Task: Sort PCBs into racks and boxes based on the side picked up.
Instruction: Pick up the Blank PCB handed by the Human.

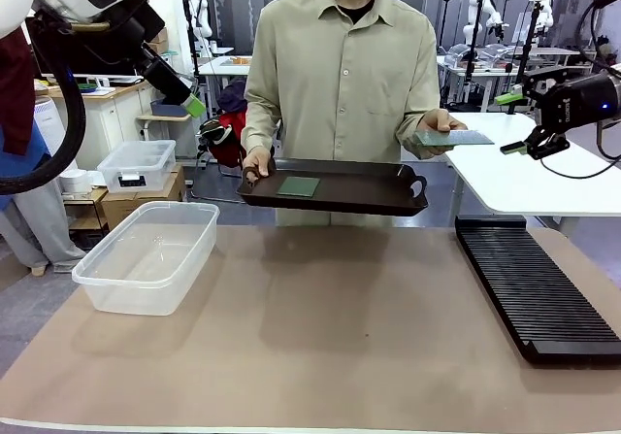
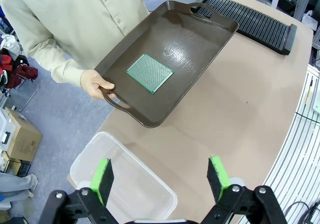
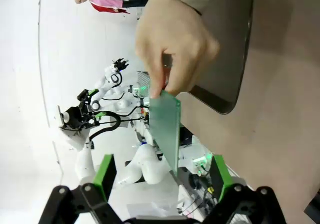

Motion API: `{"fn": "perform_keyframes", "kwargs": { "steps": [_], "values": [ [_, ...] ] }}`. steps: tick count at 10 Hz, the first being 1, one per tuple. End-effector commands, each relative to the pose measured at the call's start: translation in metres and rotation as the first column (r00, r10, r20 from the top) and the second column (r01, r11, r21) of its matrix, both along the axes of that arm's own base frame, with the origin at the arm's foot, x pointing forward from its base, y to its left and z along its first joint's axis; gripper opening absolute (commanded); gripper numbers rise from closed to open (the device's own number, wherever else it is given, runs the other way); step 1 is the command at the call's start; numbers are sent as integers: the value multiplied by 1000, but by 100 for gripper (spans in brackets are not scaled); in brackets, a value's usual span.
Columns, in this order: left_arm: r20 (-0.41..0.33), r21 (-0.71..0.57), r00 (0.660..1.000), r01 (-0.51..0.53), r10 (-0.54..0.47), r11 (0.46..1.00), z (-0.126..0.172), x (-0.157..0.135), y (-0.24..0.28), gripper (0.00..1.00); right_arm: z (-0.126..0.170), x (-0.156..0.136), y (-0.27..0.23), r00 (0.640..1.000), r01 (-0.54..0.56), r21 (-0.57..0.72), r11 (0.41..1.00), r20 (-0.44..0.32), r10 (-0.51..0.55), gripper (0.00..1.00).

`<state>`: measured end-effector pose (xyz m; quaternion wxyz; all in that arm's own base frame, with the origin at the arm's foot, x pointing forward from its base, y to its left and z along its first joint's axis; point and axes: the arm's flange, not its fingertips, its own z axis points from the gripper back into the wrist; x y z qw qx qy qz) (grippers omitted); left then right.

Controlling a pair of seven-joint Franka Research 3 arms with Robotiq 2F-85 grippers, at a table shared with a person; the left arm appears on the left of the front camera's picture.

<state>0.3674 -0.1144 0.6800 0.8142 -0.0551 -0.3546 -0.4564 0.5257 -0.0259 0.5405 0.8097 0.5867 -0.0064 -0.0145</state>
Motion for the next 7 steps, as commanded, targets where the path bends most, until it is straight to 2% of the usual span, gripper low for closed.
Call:
{"fn": "perform_keyframes", "kwargs": {
  "steps": [1, 3, 6, 7],
  "values": [
    [-3, 1, 1000, -2, 2, 1000, -2, 0, 1, 100, -1, 13, 5, 999, -10, 42, 999, -48, 12, 100],
    [-3, 1, 1000, -2, 2, 1000, -2, 0, 1, 100, -14, 18, 14, 996, -48, 96, 994, -71, 55, 100],
    [-3, 1, 1000, -2, 2, 1000, -2, 0, 1, 100, -26, 34, 22, 994, -97, 177, 979, -30, 103, 97],
    [-3, 1, 1000, -2, 2, 1000, -2, 0, 1, 100, -27, 36, 21, 991, -135, 199, 971, 4, 137, 56]
  ]
}}
